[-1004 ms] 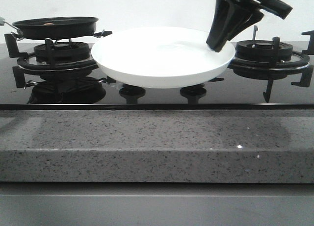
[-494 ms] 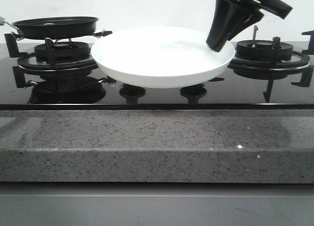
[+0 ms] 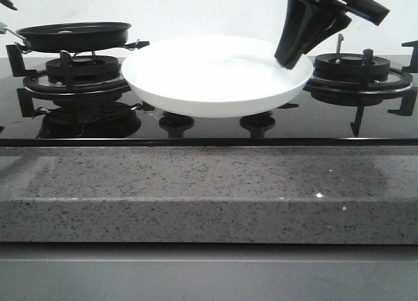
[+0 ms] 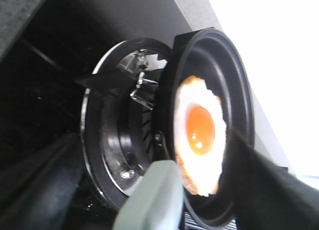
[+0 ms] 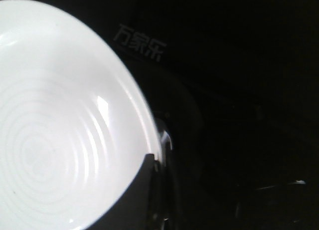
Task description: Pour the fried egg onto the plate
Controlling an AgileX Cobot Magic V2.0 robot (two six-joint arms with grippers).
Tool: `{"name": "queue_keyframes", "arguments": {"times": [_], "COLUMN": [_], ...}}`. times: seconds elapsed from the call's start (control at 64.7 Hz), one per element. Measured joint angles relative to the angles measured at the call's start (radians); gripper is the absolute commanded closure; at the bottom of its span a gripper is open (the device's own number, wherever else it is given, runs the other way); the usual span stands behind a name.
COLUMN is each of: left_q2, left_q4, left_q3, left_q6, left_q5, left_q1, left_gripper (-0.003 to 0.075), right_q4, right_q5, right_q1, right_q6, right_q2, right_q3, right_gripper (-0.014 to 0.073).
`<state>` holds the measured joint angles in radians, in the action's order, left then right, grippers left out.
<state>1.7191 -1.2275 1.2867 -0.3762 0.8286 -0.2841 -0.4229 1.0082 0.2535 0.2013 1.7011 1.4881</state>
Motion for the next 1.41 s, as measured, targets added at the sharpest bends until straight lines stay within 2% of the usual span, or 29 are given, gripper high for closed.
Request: {"name": "queue_keyframes", "arguments": {"times": [0.108, 0.34, 0.572, 0.711, 0.927, 1.205, 1.406], "left_q2": [0.000, 0.000, 0.000, 0.000, 0.000, -0.005, -0.081], "left_q4": [-0.001, -0.001, -0.021, -0.051, -0.118, -0.267, -0.249], "left_q3": [0.000, 0.000, 0.000, 0.002, 0.003, 0.003, 0.003], "left_q6": [-0.002, -0.002, -0.002, -0.002, -0.002, -0.081, -0.160], "left_q5": [0.020, 0.070, 0.082, 0.086, 0.107, 0.222, 0.218], "left_q1": [0.000, 0.000, 0.000, 0.000, 0.000, 0.005, 0.042], "left_gripper": [0.0356, 0.0472, 0.0658, 0.0730, 0.0739, 0.0739, 0.0739], "right_q4": [0.000, 0.000, 0.000, 0.000, 0.000, 0.000, 0.000], "right_q5": [0.000, 0.000, 0.000, 0.000, 0.000, 0.002, 0.002], "right_q1": [0.000, 0.000, 0.000, 0.000, 0.000, 0.000, 0.000], "right_q6": [0.000, 0.000, 0.000, 0.000, 0.000, 0.000, 0.000], "right_q2": [-0.001, -0.001, -0.001, -0.001, -0.001, -0.001, -0.001], "right_q3": [0.000, 0.000, 0.000, 0.000, 0.000, 0.000, 0.000], "right_gripper": [0.0655, 0.0655, 0.0655, 0.0655, 0.0655, 0.0655, 0.0655]}}
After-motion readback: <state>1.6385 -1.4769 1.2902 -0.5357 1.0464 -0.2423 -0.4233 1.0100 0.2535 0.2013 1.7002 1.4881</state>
